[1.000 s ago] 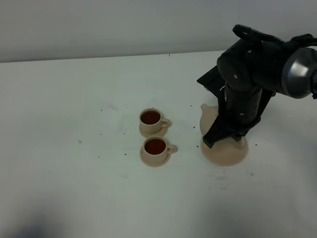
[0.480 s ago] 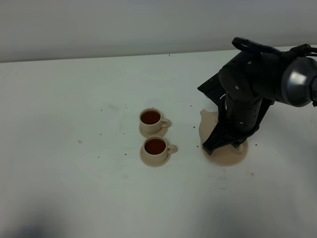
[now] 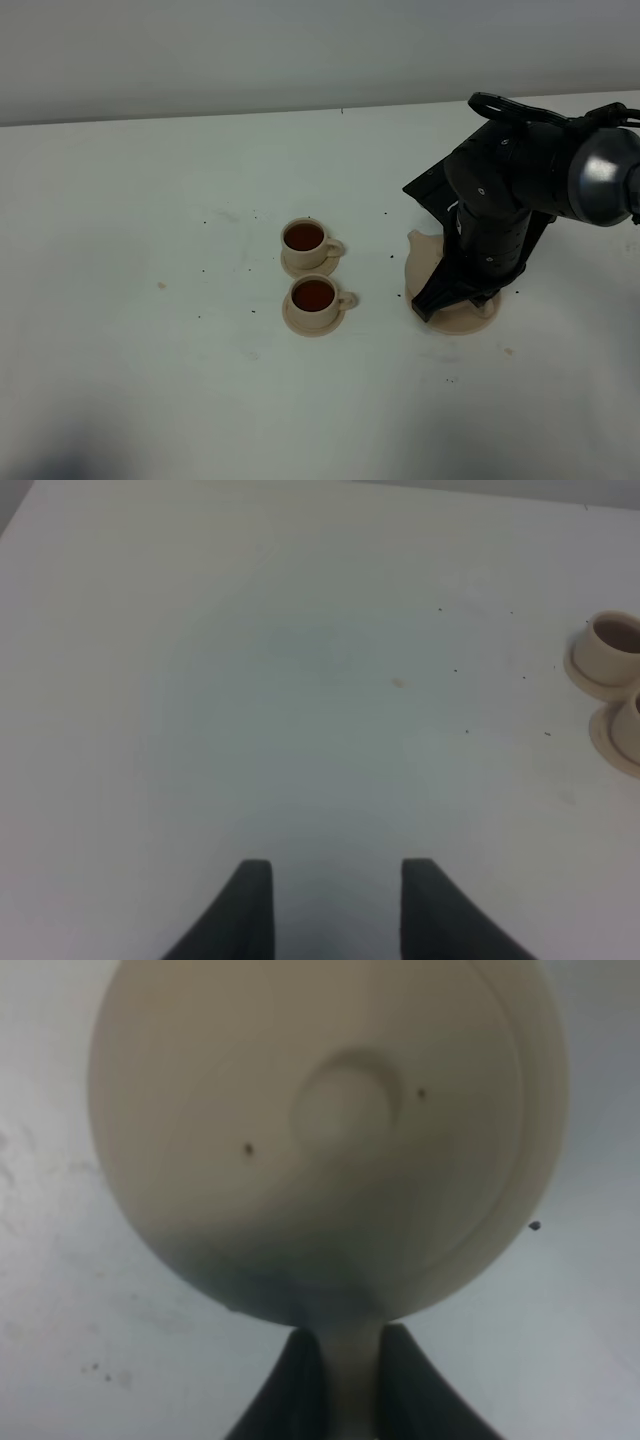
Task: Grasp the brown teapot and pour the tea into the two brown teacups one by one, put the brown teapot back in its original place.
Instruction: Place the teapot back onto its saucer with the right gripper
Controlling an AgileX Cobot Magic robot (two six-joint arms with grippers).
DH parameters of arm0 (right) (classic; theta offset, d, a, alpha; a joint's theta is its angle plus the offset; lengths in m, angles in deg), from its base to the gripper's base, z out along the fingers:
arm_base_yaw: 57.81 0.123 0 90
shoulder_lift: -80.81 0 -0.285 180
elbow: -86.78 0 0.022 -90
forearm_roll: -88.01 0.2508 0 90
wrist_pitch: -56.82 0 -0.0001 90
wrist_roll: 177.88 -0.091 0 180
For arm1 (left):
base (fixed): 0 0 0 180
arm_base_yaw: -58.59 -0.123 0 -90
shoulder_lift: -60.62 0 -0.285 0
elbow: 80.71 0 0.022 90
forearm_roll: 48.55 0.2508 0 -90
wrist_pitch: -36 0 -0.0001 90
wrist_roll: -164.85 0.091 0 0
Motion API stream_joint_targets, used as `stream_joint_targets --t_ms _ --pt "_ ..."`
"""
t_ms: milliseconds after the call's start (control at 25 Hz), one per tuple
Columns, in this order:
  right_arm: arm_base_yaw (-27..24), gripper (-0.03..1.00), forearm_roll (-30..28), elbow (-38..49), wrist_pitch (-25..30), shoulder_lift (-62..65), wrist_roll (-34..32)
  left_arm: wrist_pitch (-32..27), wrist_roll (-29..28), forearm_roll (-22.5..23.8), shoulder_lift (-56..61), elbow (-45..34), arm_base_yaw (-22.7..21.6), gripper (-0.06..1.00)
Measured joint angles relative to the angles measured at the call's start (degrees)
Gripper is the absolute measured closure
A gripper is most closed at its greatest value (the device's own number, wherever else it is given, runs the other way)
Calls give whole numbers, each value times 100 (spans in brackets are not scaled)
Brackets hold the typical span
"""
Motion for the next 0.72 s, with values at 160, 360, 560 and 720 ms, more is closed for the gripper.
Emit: stream_joint_targets --t_ms 160,360,560,720 --pt "0 86 -8 0 -14 0 -85 0 0 0 0 0 0 62" --pt "0 86 -33 36 -29 0 -152 0 0 0 0 0 0 62" --pt "0 86 -83 191 -233 0 -218 0 0 0 0 0 0 62" --pt "0 86 -83 196 -265 0 -254 0 0 0 0 0 0 62"
